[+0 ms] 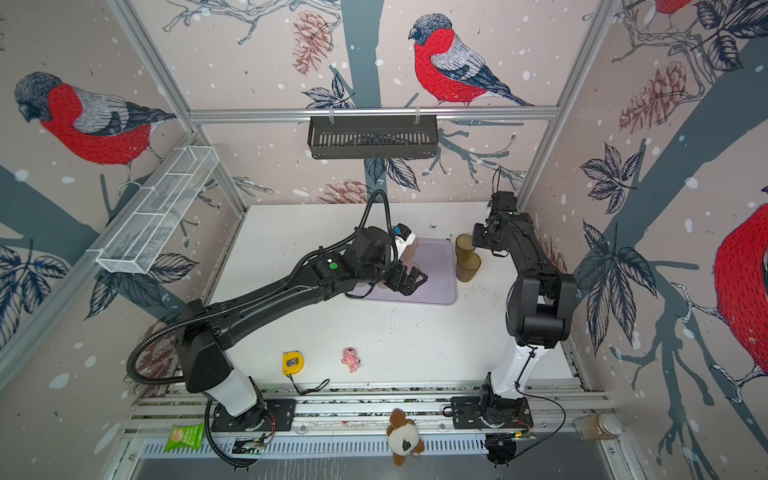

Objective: Place the glasses into the tray
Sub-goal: 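Move right gripper to the olive cups while left arm reaches over the tray, then close the right gripper on the rim of the farther olive dimpled cup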

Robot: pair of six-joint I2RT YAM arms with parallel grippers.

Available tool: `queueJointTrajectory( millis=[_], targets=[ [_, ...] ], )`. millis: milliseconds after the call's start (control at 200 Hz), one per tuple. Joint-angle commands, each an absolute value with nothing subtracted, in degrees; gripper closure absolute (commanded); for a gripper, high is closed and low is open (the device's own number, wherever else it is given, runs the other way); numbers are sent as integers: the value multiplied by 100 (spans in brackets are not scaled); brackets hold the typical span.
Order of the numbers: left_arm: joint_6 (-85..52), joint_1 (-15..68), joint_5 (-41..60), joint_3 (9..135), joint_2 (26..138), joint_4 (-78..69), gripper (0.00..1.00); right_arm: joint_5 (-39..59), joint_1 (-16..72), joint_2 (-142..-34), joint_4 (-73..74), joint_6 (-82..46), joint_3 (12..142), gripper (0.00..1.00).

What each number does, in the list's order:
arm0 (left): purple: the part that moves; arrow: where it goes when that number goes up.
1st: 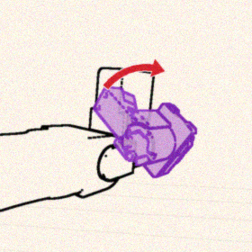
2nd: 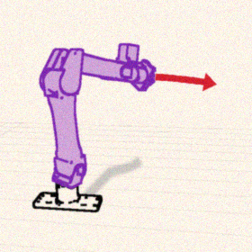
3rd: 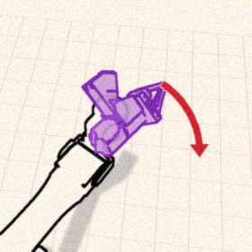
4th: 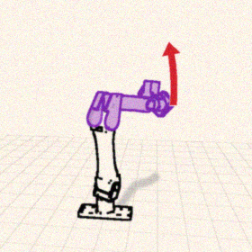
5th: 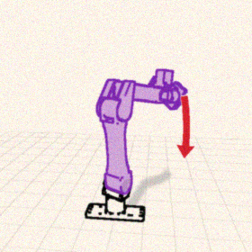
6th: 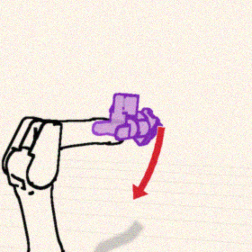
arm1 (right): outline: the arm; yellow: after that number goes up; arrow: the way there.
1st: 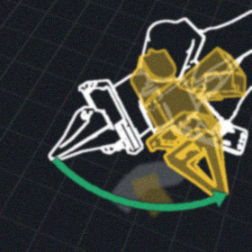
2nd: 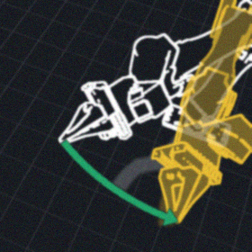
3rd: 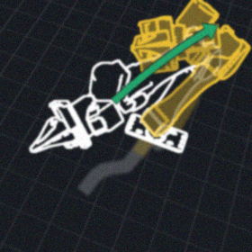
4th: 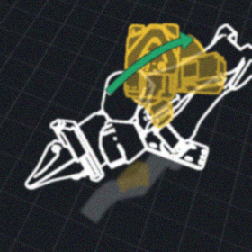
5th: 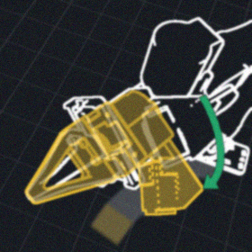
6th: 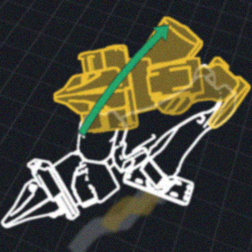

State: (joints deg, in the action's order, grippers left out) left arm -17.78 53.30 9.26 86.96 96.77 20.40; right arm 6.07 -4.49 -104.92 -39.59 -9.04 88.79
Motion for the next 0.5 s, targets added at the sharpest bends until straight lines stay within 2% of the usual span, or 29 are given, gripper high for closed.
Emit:
queueJointTrajectory(
  millis=[0, 495],
  targets=[
    [-1671, 5301, 1070, 8847, 9763, 2092, 3, 700, -526, -10541, -3766, -848, 8873, 53],
    [-1729, 5159, 1230, 9289, 10071, 2102, 3, 879, -554, -10947, -3705, -905, 9201, 53]
  ],
)
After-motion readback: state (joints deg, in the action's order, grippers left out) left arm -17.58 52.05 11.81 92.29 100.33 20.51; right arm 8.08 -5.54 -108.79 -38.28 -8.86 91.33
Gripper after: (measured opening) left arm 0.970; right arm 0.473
